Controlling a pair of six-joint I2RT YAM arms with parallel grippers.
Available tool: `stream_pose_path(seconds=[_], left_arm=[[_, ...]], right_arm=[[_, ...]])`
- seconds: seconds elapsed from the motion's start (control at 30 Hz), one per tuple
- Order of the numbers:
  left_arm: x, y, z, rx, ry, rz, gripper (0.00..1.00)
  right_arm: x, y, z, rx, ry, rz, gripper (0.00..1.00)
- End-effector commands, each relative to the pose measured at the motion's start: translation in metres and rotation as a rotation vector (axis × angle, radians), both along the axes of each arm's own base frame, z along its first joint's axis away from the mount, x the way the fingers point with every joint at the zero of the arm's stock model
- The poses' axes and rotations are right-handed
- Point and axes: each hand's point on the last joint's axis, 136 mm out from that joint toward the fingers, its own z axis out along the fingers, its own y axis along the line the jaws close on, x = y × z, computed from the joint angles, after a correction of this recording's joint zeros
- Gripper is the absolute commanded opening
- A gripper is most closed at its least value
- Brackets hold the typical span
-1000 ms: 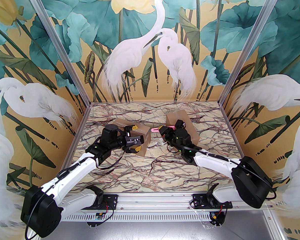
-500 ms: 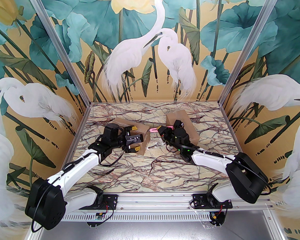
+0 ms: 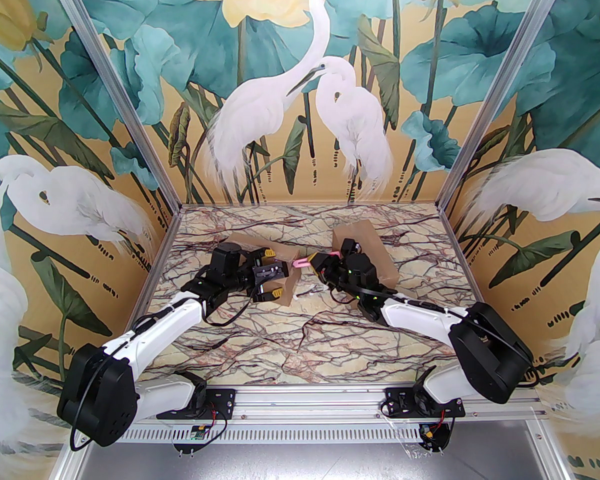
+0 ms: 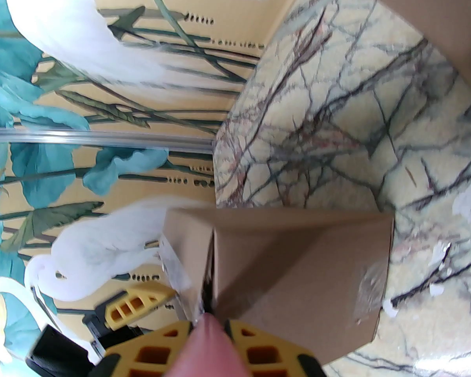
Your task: Unpack the express box
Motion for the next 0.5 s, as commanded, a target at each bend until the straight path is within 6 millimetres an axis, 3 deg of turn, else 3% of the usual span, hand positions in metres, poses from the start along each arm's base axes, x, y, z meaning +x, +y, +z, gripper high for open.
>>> stream_pose_path(seconds=[0.0,0.27,0.47], left_arm=[[0.019,0.002,0.022,-0.032,-0.058,0.046,0.99],[0.019,0.002,0.019,-0.029,-0.033,0.039,0.99],[0.010,0.011,0.004,-0.016,0.024,0.078,0.99]], right_arm=[[-0.015,0.014,0.006,-0.010,0.000,0.107,0.00],[-0.017,0.002,0.007,-0.034,-0.008,0.067,0.00],[-0.012,-0.038,0.030,-0.090,-0.103,-0.085,0.00]])
